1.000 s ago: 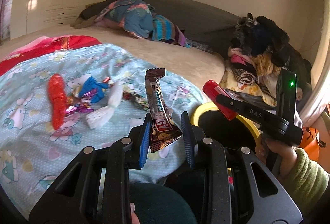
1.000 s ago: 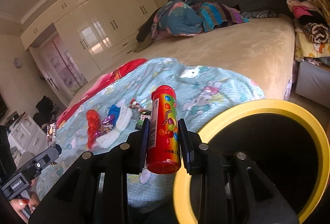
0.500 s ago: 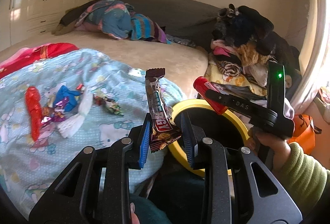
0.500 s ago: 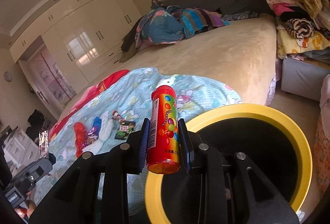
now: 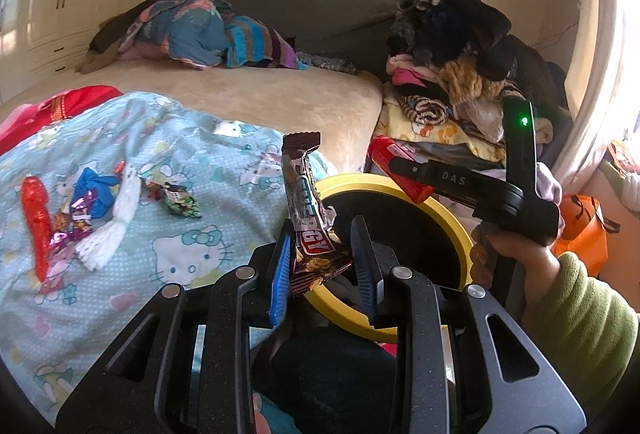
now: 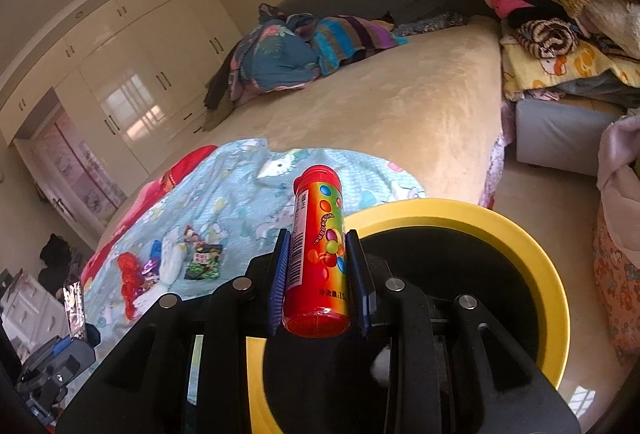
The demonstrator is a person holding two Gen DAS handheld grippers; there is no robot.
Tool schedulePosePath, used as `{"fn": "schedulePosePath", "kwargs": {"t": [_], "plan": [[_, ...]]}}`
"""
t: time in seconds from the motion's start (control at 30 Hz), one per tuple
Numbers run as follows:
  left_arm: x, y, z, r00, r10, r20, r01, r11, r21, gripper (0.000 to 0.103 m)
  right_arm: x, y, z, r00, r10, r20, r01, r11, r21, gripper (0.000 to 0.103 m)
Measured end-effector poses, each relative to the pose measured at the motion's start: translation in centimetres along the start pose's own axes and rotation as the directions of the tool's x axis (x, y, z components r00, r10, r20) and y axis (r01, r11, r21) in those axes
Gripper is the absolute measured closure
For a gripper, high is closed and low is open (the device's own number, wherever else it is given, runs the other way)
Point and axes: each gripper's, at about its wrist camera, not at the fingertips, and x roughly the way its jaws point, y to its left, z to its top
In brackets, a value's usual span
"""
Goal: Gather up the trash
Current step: 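Carry the chocolate wrapper and red candy tube over the yellow bin with both tools, then open both tools over the bin, dropping the wrapper and candy tube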
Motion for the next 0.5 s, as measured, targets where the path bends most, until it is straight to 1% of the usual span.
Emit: {"fn": "schedulePosePath", "kwargs": {"t": [0.3, 0.5], "plan": [[2.0, -1.6, 0.0, 0.999, -0.033, -0.033, 0.035, 0.999, 0.04, 0.08, 1.1, -1.7, -0.5, 0.998, -0.027, -0.054, 0.028, 0.999, 0.02, 0.076], [4.3, -2.3, -0.3, 0.995, -0.057, -0.083, 0.061, 0.997, 0.05, 0.08, 1.4, -2.8, -0.8, 0.996, -0.038, -0.075, 0.041, 0.998, 0.041, 0.076]]}}
